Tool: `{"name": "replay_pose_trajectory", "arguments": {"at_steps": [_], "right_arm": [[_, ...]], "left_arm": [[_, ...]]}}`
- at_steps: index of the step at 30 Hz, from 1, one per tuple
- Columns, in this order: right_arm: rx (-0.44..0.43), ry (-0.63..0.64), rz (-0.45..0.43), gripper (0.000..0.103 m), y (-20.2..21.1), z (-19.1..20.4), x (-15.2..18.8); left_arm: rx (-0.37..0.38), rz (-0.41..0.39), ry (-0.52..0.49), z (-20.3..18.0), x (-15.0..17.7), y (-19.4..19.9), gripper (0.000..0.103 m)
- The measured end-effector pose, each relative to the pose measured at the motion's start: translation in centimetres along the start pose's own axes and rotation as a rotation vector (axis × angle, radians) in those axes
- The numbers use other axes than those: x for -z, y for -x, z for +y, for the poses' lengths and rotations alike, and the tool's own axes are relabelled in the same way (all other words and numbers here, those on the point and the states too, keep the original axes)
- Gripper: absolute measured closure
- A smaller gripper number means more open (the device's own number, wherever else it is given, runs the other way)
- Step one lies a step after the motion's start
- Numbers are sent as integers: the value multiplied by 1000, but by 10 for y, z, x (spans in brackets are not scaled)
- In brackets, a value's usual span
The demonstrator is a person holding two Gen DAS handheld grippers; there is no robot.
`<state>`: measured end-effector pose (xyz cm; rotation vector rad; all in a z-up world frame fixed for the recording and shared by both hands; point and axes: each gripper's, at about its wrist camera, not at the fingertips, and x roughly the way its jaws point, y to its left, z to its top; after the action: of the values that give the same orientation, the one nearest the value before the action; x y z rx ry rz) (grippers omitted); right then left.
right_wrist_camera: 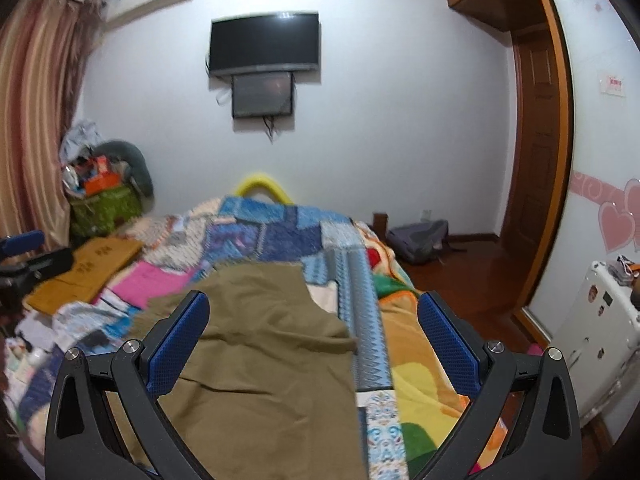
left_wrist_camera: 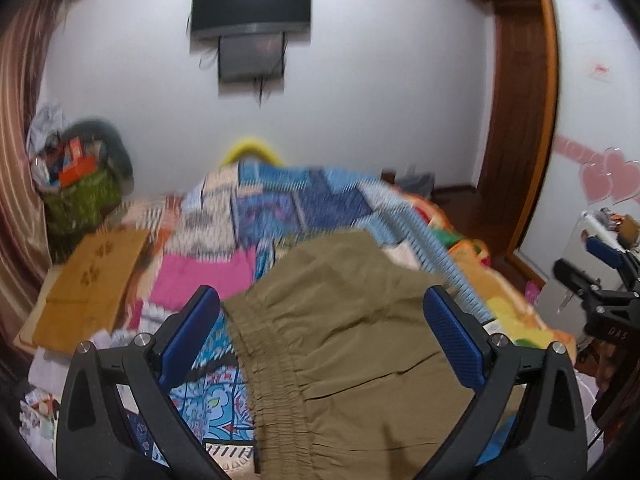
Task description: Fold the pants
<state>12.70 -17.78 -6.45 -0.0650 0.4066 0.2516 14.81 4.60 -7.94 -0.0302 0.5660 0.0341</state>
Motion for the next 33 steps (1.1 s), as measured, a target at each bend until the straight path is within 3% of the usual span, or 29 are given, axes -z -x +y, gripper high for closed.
{"name": "replay_pose_trajectory", "arguments": {"at_steps": [8,21,23,25,29,31,33], "right_arm": [[17,47,207,0,-79,-31,35],[-71,37,426,2,-189,-48,68],[-104,21,460,11,-205,-49,72],[-134,11,501,28,-222,-50,76],[-196,-5,535,37,-236,-52,81],[-213,-4,555,67,-240,-50,84],[-203,19,582,75,-243,-45,90]], "left_arm": [[-88,220,-14,40,19,-98,0],[-70,501,-25,72,64,-201,0],[-40,520,-12,76,69,-207,0],[-12,522,-7,79,71,-210,0],[14,517,-14,82,73,-210,0],[20,513,-15,83,75,-211,0],[15,506,-27,85,75,-212,0]]}}
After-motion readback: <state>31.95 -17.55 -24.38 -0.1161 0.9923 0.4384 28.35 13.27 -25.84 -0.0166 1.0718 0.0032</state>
